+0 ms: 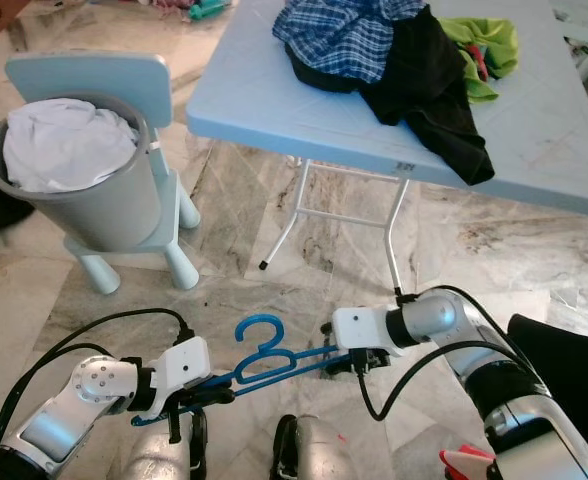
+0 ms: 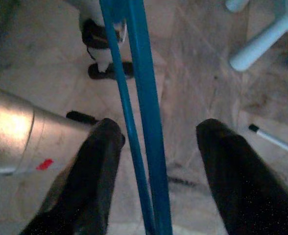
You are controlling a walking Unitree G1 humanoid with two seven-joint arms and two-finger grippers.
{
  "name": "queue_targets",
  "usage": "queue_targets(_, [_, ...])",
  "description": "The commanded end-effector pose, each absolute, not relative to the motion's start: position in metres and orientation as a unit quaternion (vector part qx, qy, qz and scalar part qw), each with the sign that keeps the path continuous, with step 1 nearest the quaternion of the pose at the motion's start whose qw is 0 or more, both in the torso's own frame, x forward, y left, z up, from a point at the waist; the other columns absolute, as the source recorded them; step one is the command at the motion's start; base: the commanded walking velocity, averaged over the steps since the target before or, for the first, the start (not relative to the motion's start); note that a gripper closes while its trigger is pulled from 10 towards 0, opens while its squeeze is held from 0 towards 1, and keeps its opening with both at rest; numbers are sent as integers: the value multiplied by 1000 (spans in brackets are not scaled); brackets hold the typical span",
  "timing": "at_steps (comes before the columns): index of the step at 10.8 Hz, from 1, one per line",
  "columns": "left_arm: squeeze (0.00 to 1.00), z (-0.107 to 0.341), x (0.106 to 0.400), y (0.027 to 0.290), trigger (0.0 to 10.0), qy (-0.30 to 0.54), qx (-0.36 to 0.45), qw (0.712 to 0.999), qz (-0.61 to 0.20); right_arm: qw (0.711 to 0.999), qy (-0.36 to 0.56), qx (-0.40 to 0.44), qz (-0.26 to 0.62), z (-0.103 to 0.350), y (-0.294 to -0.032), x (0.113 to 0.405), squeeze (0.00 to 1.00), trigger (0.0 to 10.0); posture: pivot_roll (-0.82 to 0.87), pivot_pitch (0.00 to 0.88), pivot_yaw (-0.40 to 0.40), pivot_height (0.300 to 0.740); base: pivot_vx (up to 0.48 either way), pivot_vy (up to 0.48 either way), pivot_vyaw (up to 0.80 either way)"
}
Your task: Hang hanger
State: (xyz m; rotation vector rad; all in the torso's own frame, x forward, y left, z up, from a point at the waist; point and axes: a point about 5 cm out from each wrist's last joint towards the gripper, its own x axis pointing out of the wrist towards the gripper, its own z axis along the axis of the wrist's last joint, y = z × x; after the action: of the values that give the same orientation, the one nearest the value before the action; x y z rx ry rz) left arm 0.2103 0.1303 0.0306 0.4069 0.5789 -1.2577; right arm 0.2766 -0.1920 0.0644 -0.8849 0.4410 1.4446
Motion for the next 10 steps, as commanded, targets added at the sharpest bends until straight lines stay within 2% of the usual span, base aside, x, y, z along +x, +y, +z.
queue_targets(1, [0,29,208,127,10000,267,189,744,-583,635,203,-400,629,60,-197,275,0,0,84,154,-91,740,0,0,0])
queue_targets(4, [0,27,207,127,10000,269,193,741,-585,630,199,-409,629,68,-201,281,0,0,80,153,-94,740,0,0,0])
queue_targets(10, [0,24,207,128,10000,271,210,732,-588,583,216,-402,672,76,-196,282,0,0,75,155,-97,740,0,0,0])
